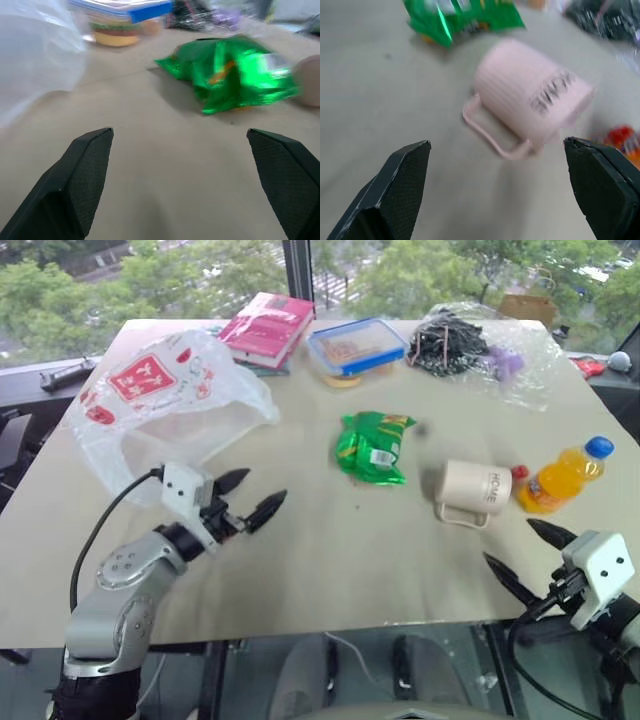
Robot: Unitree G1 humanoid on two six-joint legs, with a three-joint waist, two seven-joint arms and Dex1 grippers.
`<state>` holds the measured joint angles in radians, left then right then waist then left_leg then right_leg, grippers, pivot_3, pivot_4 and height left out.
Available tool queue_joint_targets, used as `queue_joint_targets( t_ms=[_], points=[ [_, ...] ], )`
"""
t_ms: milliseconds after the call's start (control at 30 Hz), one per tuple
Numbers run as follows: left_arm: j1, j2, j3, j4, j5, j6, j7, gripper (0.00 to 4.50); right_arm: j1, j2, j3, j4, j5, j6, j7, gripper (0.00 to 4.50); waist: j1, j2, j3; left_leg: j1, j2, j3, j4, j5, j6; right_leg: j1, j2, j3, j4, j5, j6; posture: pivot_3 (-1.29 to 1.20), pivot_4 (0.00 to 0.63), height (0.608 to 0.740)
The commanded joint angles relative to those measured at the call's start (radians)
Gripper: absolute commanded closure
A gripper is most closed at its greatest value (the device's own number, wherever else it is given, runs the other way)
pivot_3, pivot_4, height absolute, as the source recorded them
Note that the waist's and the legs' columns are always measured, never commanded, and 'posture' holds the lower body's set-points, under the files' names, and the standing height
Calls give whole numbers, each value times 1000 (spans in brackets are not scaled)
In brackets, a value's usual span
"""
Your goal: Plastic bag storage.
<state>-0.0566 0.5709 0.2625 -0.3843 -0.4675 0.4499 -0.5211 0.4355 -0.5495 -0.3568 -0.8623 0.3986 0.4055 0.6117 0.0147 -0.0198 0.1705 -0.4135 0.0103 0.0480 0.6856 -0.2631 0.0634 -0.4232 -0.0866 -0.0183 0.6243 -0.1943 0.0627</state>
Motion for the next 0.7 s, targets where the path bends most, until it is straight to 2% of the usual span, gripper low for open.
queue_joint_targets(
  t_ms=[33, 200, 400, 500, 700],
  points=[
    [-89, 39, -8, -9, 225, -6, 206, 0, -71, -28, 24, -88, 86, 3, 17, 62, 0, 0, 0, 0, 0, 0, 0, 0, 0, 0, 0, 0, 0, 0, 0, 0, 150, 740],
    [-122, 179, -84, 13, 545, -32, 317, 0, -171, -65, 70, -82, 112, 43, 2, 62, -1, -1, 0, 0, -1, 1, -1, 0, 0, 0, 1, 1, 0, 0, 0, 0, 150, 740],
    [-229, 312, -202, 195, 742, 31, 285, 0, -228, -73, 107, -63, 109, 62, -19, 62, 3, -2, 0, -1, -1, -1, -1, 0, 0, 0, 1, -1, -1, 0, 0, 0, 150, 740],
    [-327, 313, -263, 328, 788, 32, 266, 0, -241, -69, 121, -60, 102, 65, -32, 62, 2, -2, 1, 0, -1, 0, -1, 0, 0, 0, 0, -2, -1, 0, 0, 0, 150, 740],
    [-590, 269, -426, 719, 883, -71, 249, 0, -241, -62, 149, -68, 88, 61, -57, 62, 2, -3, 1, -1, -4, 0, -1, 0, 0, 0, 1, -2, 0, 2, 4, 0, 150, 740]
  ],
)
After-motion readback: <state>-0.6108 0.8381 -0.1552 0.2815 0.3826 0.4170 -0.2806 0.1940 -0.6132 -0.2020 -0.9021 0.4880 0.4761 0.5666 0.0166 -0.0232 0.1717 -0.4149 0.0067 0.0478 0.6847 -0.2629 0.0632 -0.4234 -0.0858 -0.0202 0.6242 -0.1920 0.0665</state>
